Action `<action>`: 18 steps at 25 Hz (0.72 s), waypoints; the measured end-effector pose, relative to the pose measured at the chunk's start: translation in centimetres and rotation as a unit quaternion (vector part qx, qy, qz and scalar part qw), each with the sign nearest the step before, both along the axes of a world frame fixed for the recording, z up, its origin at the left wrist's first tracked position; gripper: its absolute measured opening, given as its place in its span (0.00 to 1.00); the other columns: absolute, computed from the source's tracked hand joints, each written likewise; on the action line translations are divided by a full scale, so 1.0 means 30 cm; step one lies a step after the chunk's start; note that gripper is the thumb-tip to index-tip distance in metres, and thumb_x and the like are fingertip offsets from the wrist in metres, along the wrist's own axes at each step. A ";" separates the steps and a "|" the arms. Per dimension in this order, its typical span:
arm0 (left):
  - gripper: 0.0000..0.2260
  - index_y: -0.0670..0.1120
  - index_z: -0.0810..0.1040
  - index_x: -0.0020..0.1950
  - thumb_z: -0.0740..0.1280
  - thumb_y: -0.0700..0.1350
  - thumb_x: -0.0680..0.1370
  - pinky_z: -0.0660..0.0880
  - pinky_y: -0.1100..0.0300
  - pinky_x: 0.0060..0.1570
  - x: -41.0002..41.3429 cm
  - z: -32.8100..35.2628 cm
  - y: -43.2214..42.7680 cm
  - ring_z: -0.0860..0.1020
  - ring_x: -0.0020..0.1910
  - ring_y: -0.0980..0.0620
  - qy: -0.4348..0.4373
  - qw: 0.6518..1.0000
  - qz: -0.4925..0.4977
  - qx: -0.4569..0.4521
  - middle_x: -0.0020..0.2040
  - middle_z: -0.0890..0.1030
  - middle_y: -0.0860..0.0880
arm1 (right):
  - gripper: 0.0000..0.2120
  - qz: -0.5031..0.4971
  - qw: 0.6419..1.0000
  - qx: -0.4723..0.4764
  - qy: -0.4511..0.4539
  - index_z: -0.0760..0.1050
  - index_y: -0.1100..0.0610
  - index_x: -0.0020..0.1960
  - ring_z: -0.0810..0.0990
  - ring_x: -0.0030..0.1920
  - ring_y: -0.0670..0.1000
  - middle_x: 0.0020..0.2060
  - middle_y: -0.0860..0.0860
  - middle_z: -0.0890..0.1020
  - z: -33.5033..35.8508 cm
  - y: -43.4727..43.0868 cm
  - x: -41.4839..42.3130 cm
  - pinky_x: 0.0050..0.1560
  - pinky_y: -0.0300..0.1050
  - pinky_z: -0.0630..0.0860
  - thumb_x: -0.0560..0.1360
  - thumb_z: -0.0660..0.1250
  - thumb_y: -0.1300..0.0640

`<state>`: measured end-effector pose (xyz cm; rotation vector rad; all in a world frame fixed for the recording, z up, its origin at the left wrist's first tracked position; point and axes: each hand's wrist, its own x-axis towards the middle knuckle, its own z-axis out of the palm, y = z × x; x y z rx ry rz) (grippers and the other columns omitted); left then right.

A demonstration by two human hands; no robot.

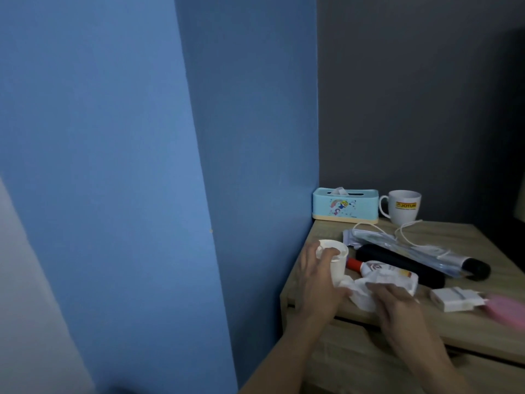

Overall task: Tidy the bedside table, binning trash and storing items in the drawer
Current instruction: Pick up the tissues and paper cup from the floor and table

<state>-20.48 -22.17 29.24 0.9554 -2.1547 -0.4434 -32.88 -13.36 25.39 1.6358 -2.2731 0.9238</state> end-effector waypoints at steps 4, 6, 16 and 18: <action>0.30 0.55 0.67 0.68 0.74 0.48 0.69 0.61 0.57 0.68 0.001 -0.014 -0.006 0.52 0.75 0.51 -0.030 1.000 0.001 -0.005 0.76 0.55 0.52 | 0.17 0.068 0.994 0.060 0.063 0.72 0.53 0.65 0.74 0.63 0.50 0.62 0.51 0.77 -0.040 -0.015 0.009 0.65 0.42 0.67 0.78 0.57 0.51; 0.31 0.56 0.65 0.70 0.73 0.48 0.70 0.57 0.55 0.71 0.005 -0.023 -0.013 0.46 0.77 0.52 -0.030 1.000 -0.007 0.003 0.78 0.50 0.52 | 0.25 0.054 0.990 0.113 0.068 0.70 0.52 0.67 0.74 0.63 0.49 0.63 0.50 0.76 -0.042 -0.021 -0.008 0.66 0.43 0.67 0.78 0.47 0.42; 0.35 0.59 0.55 0.74 0.70 0.47 0.72 0.53 0.54 0.73 0.014 -0.035 0.014 0.40 0.77 0.51 -0.027 0.999 -0.015 -0.017 0.78 0.40 0.52 | 0.26 0.006 0.991 0.085 0.102 0.69 0.53 0.67 0.69 0.68 0.56 0.68 0.54 0.71 -0.095 0.050 0.047 0.68 0.55 0.59 0.76 0.48 0.42; 0.35 0.59 0.54 0.74 0.67 0.46 0.72 0.55 0.53 0.74 0.024 -0.038 0.022 0.40 0.77 0.51 -0.027 0.999 -0.016 -0.012 0.78 0.39 0.52 | 0.36 0.018 0.982 0.152 0.107 0.65 0.49 0.70 0.67 0.70 0.53 0.71 0.50 0.66 -0.092 0.037 0.055 0.70 0.53 0.55 0.74 0.33 0.35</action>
